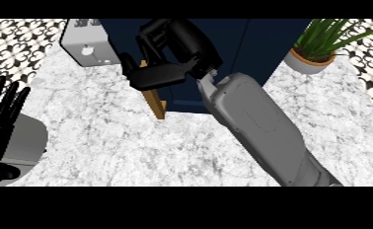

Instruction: Pick up the wine, place it into the cabinet and close the cabinet

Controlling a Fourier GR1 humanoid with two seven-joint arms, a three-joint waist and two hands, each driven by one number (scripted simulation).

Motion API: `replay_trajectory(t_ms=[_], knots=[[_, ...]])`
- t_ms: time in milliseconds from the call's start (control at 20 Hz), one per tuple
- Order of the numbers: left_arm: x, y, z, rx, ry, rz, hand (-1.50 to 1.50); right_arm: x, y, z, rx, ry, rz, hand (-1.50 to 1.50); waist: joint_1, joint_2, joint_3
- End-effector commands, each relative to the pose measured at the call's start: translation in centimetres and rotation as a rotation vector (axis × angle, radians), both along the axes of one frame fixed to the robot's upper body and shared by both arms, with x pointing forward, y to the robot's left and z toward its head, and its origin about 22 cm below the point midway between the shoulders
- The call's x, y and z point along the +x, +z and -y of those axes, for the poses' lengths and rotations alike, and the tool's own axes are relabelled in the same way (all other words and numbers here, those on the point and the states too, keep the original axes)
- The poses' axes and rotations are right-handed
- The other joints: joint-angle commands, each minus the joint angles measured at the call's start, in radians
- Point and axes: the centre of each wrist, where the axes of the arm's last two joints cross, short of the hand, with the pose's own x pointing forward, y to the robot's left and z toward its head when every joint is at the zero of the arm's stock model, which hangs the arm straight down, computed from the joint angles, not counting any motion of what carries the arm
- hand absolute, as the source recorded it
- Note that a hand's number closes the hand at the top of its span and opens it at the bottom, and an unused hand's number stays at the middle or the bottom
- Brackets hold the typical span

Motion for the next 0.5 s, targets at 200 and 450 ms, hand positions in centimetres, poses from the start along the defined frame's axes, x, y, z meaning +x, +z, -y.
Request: replay_trajectory(t_ms=[200,450], knots=[[0.0,0.5,-0.8,-0.006,-0.025,0.022,-1.50,5.0,0.0,5.5,-0.045,-0.174,0.005,1.50,0.005,0.032,0.002],[0.6,0.7,0.7,0.005,-0.057,0.007,-1.50,5.1,-0.6,4.0,-0.049,-0.148,0.010,1.50,0.007,0.031,0.002]])
